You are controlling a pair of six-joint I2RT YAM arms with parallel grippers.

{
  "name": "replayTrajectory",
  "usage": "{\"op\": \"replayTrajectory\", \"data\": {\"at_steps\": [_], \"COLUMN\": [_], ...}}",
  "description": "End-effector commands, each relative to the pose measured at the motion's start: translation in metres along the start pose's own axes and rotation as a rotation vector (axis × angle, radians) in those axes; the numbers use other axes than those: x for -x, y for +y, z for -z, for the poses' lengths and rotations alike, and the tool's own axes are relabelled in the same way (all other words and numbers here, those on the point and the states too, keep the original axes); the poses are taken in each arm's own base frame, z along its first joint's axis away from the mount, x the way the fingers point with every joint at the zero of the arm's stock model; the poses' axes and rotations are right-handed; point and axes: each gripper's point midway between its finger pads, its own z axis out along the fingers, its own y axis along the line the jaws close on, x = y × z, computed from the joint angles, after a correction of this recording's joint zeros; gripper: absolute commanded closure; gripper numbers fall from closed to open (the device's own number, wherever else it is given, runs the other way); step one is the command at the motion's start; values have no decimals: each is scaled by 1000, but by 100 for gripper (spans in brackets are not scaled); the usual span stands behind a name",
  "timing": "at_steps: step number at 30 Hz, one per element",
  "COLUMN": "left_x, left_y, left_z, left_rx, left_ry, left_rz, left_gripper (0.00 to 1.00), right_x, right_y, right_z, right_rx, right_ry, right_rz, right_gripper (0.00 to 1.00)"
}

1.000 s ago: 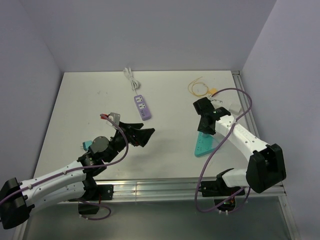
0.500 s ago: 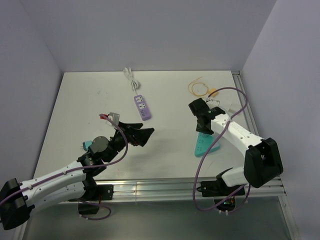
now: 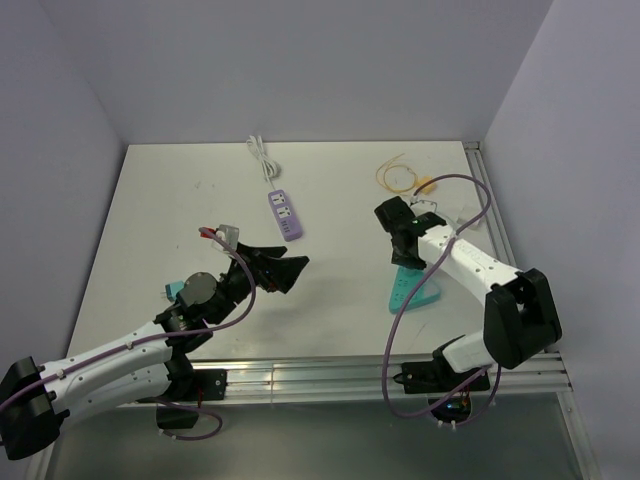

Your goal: Insert the plug

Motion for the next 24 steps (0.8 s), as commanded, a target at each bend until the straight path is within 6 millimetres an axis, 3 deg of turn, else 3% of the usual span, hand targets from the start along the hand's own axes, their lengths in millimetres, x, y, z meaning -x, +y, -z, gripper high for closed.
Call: {"op": "replayTrajectory", "data": {"at_steps": [1, 8, 24], "left_x": [7, 7, 9], "left_y": [-6, -6, -5], "left_z": [-1, -1, 1], "left_rx": [-33, -30, -32], "left_ry": [-30, -27, -29], "left_rz": [16, 18, 15], "left_gripper": [6, 6, 6], "right_x": [10, 3, -48], "right_y": [2, 7, 17], "right_z": [2, -6, -28], "right_rx": [-20, -35, -33], "right_ry": [-28, 21, 181], "right_rz": [-4, 10, 14], "right_gripper": [100, 100, 100]}}
